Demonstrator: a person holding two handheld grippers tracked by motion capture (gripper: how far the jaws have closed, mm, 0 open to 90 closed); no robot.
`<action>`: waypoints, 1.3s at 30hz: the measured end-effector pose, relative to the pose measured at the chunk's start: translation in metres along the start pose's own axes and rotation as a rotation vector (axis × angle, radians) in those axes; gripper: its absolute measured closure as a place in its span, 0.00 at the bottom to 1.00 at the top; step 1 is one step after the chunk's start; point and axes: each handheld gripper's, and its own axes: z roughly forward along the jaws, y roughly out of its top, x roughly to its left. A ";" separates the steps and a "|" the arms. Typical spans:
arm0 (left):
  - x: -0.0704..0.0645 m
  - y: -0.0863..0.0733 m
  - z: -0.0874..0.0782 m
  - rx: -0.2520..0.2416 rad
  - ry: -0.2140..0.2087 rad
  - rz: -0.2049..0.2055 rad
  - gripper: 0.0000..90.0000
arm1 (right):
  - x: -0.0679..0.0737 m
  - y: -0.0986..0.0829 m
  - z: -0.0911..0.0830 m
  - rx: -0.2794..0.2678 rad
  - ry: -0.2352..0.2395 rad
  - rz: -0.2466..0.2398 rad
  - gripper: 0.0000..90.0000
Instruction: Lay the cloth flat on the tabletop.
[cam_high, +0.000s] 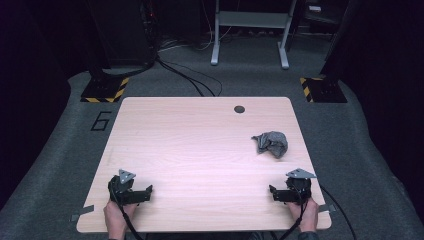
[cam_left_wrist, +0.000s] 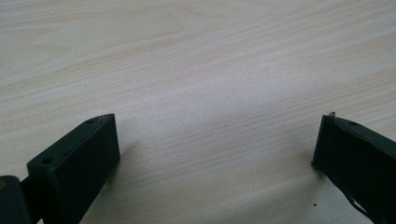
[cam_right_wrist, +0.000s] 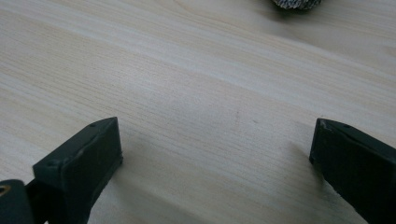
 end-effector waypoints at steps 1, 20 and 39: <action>0.000 0.000 0.000 0.006 -0.003 -0.002 0.00 | 0.000 0.000 0.000 0.000 0.000 0.000 0.02; -0.001 0.002 0.002 0.005 0.008 0.006 0.01 | -0.003 0.006 0.002 0.043 -0.023 0.056 0.00; -0.001 0.003 0.001 0.012 0.003 0.007 0.01 | -0.025 0.057 0.001 0.036 0.009 0.117 0.00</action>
